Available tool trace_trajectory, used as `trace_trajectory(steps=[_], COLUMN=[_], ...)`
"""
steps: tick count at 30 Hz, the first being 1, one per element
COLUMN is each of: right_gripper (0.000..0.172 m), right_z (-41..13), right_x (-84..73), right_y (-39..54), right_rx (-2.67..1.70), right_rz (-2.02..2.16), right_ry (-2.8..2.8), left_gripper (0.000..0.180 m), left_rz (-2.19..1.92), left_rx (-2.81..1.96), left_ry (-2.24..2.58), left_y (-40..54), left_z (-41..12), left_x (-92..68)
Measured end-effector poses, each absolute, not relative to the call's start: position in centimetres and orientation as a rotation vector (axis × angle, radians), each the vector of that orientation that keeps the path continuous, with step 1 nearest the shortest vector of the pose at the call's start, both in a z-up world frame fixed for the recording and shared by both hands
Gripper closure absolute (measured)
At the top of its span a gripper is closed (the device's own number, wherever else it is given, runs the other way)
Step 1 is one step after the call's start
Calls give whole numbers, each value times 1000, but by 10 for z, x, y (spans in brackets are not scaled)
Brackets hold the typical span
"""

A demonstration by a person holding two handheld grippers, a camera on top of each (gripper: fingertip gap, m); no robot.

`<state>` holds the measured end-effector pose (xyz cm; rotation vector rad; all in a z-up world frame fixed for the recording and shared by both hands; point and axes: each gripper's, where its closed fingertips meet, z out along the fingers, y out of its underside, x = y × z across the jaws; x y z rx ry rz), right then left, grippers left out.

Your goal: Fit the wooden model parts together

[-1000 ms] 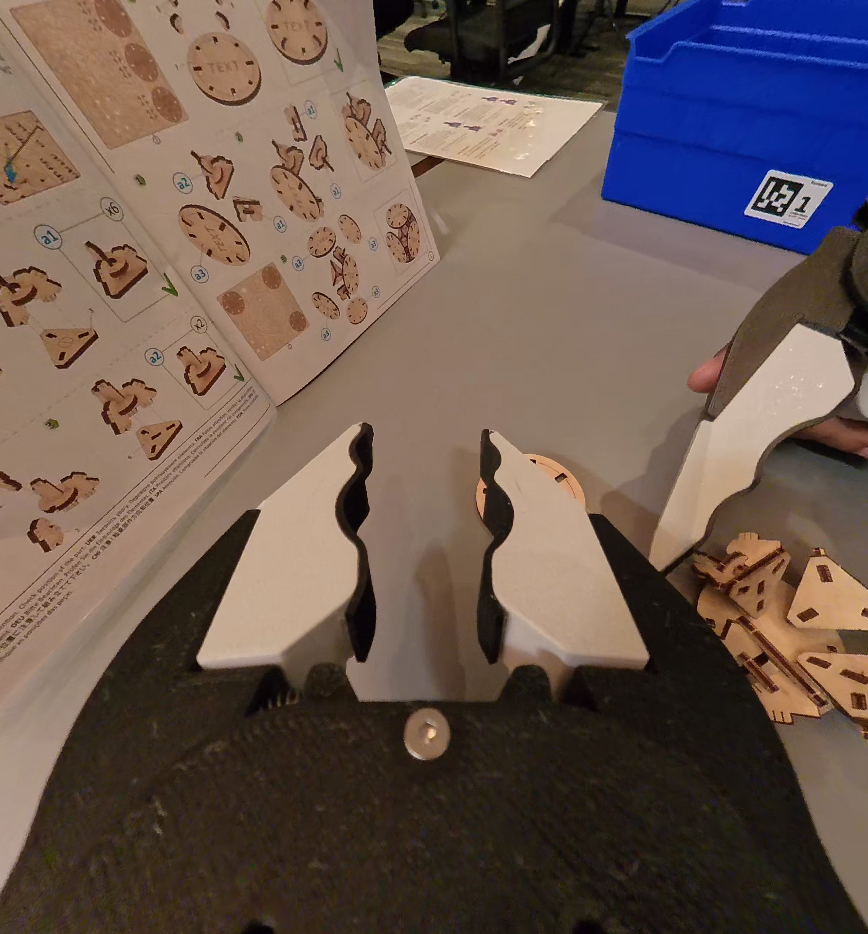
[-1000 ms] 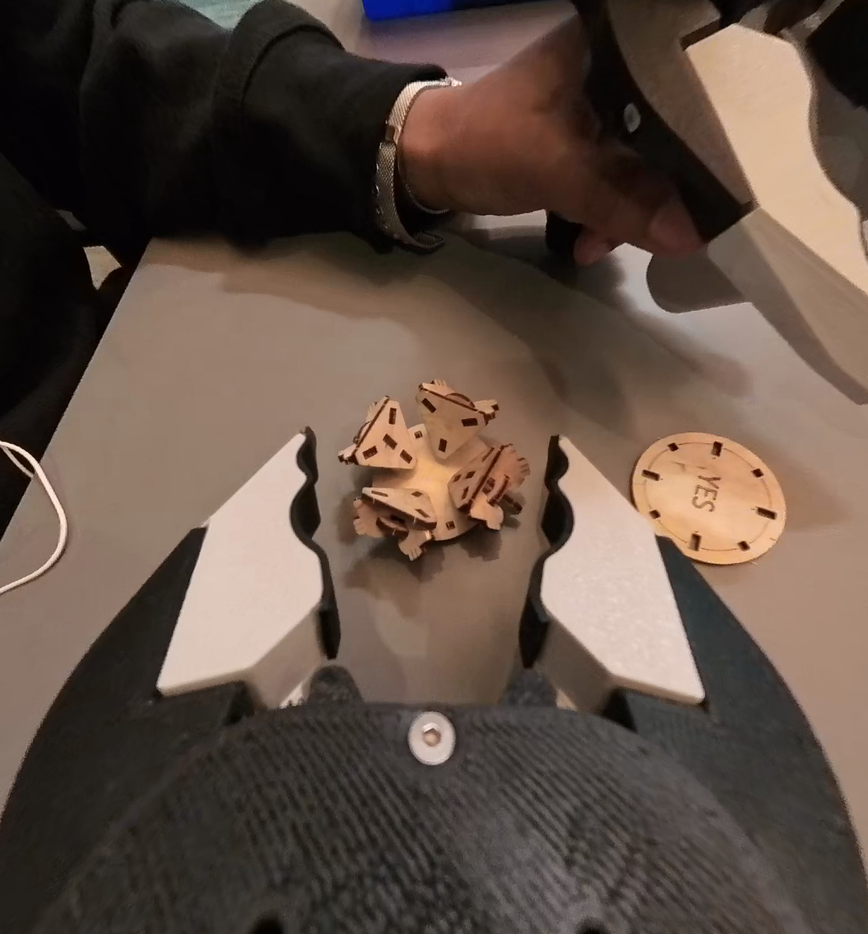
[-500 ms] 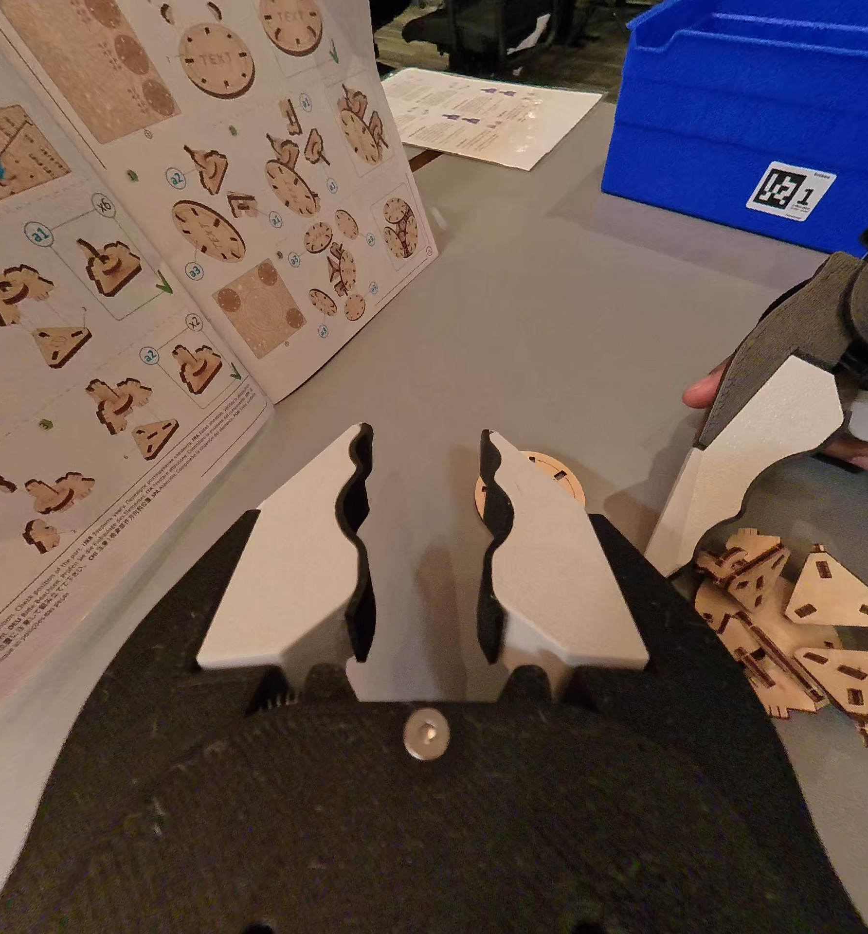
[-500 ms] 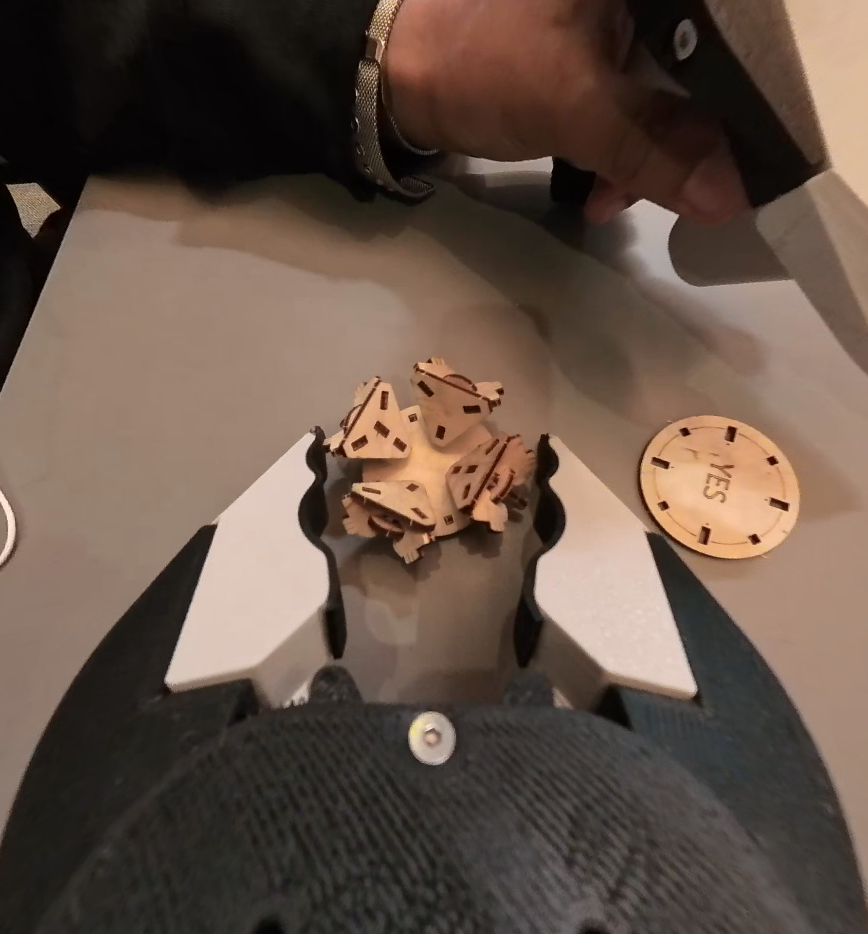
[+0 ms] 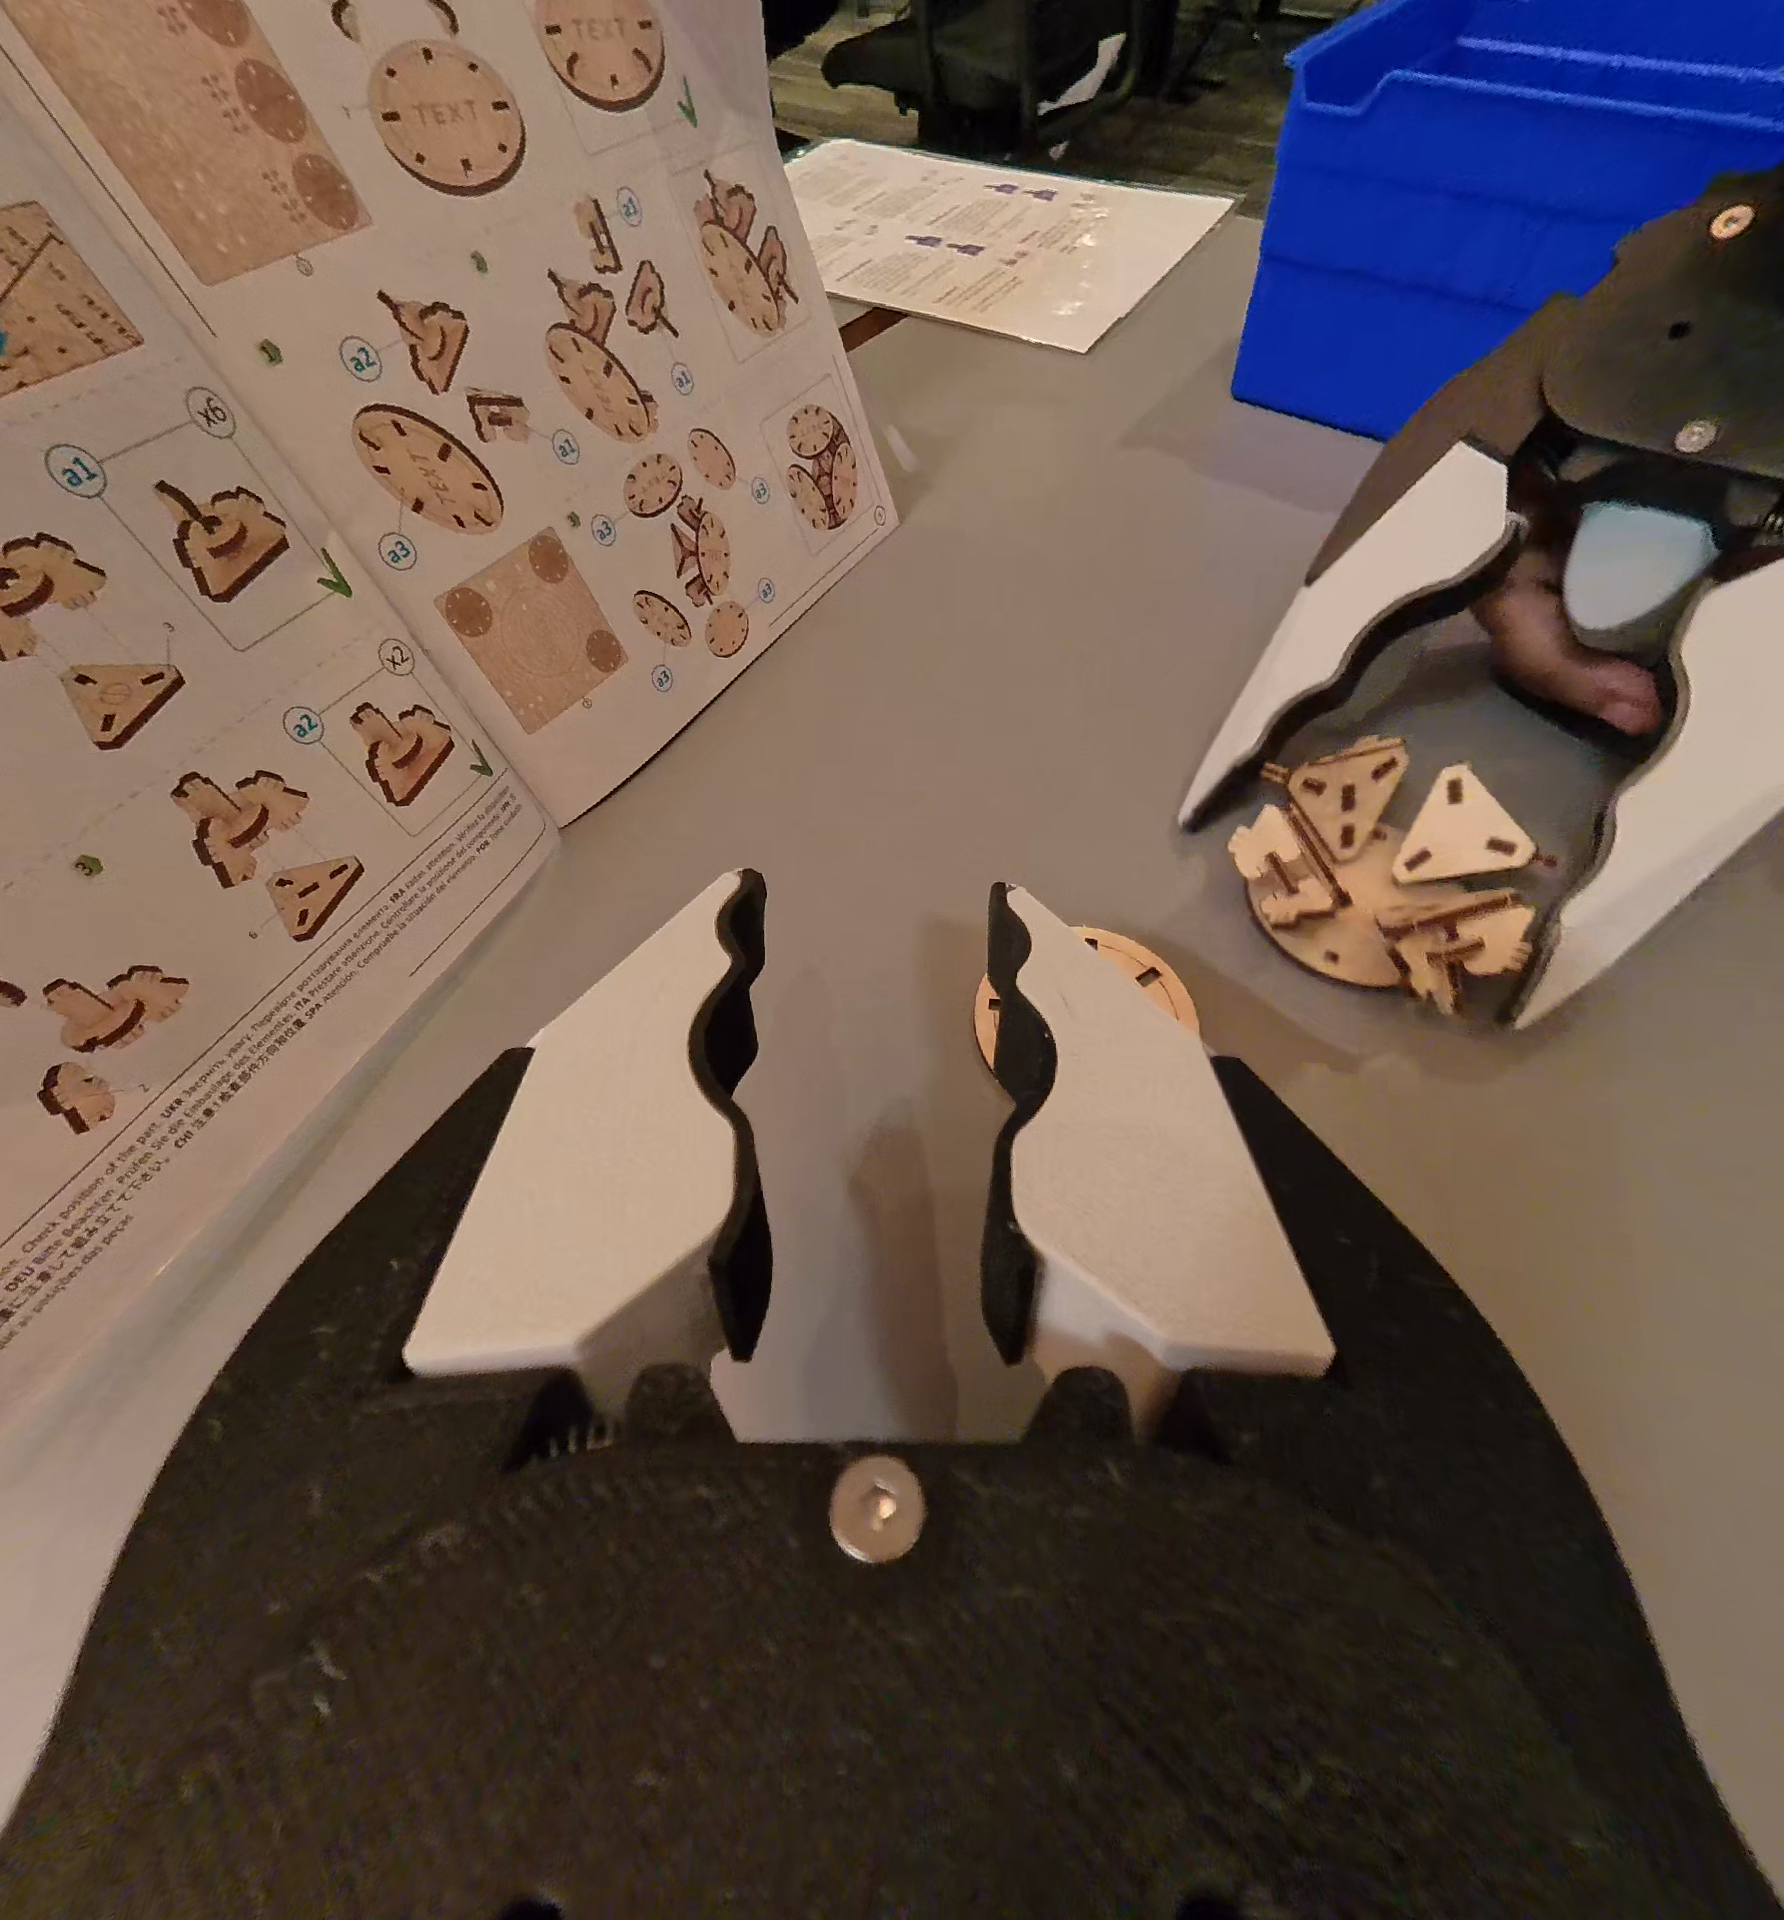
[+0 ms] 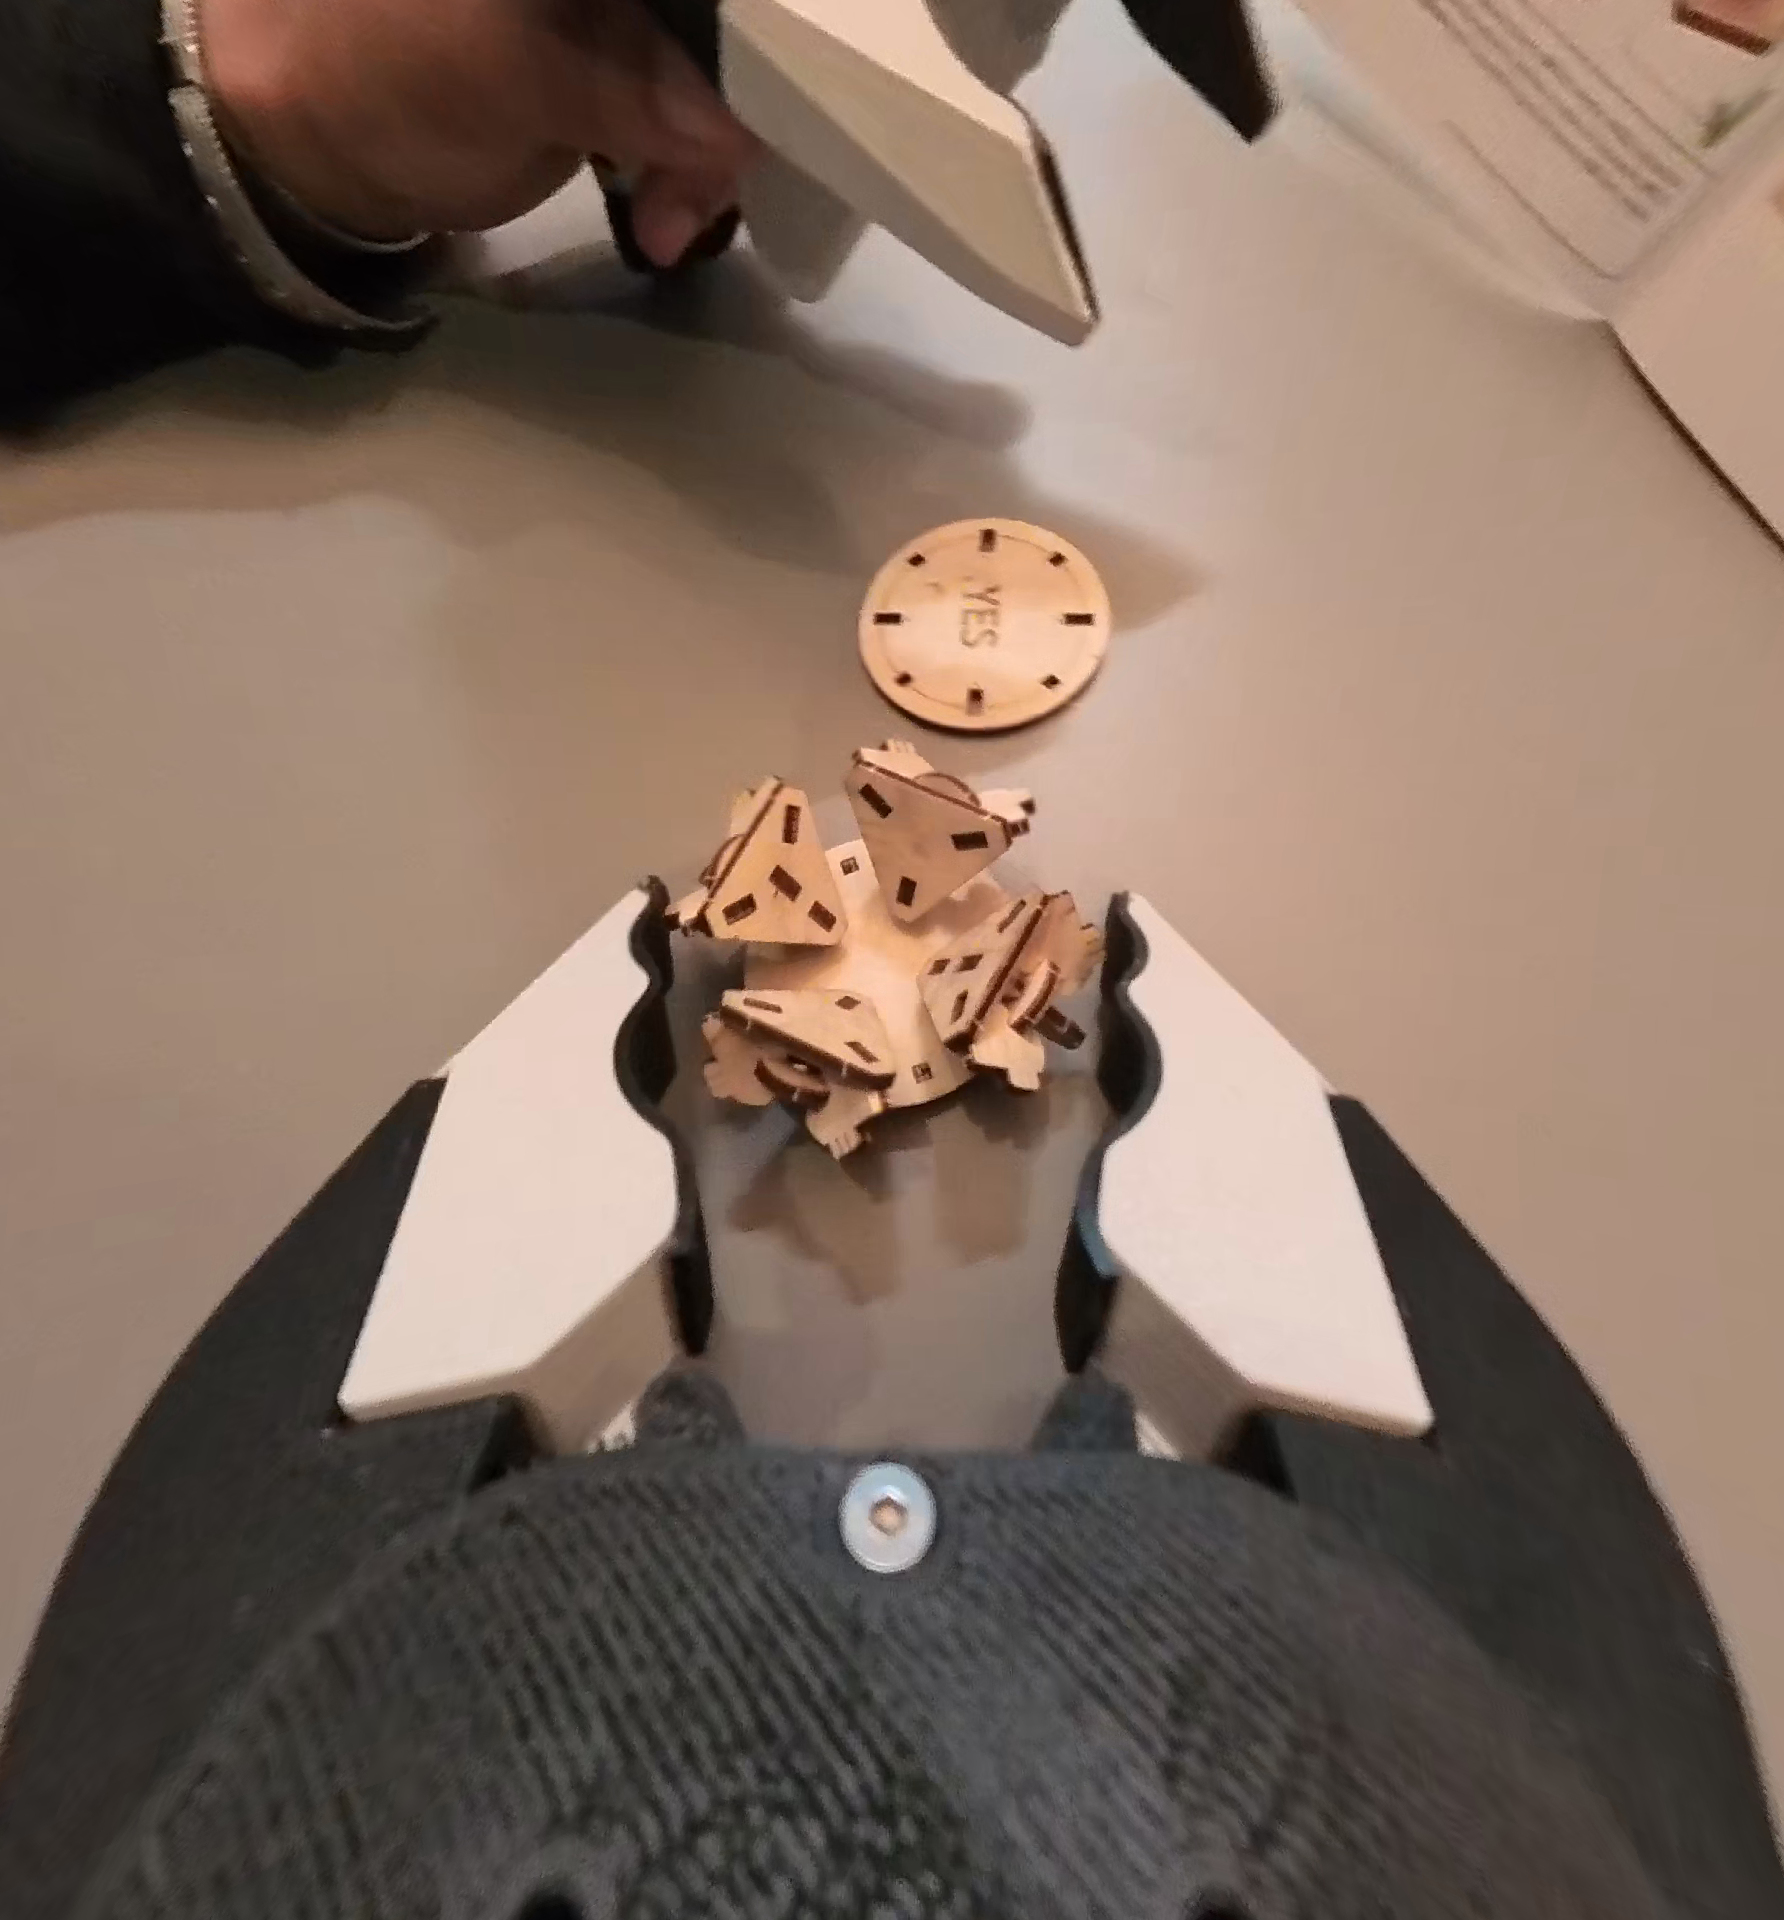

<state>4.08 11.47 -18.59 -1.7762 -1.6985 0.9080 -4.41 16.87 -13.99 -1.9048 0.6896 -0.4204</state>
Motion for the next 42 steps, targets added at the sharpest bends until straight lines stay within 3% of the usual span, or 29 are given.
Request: trace_trajectory(steps=[22, 29, 37, 42], right_gripper=[86, 73, 63, 76], right_z=[-193, -192, -146, -97], right_x=[70, 69, 57, 50], right_y=[157, 159, 159, 157], right_rx=[-1852, -1862, -1702, -1484], right_rz=[668, 676, 846, 1023], right_ry=[-1586, -1567, -1410, -1215], left_gripper=[140, 140, 140, 140], left_rz=[-426, -425, -424, -423], left_rx=[-1913, -1913, -1915, -1916], left_ry=[692, 694, 697, 698], left_y=[168, 168, 168, 168], left_z=[-141, -141, -142, -142], left_x=[-44, -44, -43, -43])
